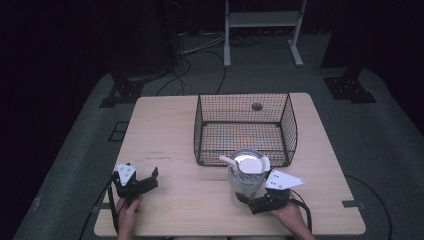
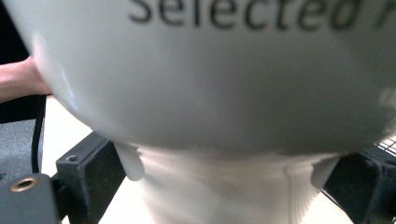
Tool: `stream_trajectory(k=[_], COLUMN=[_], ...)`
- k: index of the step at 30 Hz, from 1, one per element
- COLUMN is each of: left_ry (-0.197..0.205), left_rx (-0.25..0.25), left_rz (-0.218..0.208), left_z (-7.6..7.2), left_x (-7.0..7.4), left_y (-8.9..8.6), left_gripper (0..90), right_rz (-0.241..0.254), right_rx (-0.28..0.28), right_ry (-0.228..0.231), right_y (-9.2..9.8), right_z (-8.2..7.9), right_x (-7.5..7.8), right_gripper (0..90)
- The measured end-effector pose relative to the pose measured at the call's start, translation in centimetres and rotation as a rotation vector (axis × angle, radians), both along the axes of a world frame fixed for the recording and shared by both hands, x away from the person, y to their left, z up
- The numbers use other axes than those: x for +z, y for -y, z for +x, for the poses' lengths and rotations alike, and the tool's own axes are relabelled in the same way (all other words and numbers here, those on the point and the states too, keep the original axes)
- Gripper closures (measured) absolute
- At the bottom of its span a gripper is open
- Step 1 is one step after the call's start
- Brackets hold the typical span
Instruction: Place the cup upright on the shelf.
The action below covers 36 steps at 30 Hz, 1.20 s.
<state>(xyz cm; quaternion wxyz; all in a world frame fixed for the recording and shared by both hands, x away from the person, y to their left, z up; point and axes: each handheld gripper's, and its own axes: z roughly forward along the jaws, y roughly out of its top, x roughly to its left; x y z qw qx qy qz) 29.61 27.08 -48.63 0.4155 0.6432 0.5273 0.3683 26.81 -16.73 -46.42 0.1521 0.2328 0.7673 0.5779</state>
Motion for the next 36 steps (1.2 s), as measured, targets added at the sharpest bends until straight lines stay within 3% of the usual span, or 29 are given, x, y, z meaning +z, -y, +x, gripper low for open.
stream_trajectory(k=[13, 22, 28, 36], left_ry=[0.0, -0.003, -0.004, -0.005], left_rx=[-0.001, 0.001, 0.001, 0.003], left_rz=[-0.003, -0.006, -0.005, -0.007], left_z=[0.0, 0.0, 0.0, 0.0], left_x=[0.0, 0.0, 0.0, 0.0], left_y=[0.0, -0.1, -0.1, -0.1], left_gripper=[0.0, 0.0, 0.0, 0.0], right_rz=[0.007, 0.048, 0.074, 0.1], right_rx=[0.013, 0.016, 0.02, 0.036], right_ry=[0.009, -0.008, 0.004, 0.003], right_y=[0.2, 0.8, 1.0, 1.0], right_z=[0.1, 0.2, 0.3, 0.8], right_x=[0.0, 0.0, 0.8, 2.9], right_gripper=[8.5, 8.6, 8.6, 8.6])
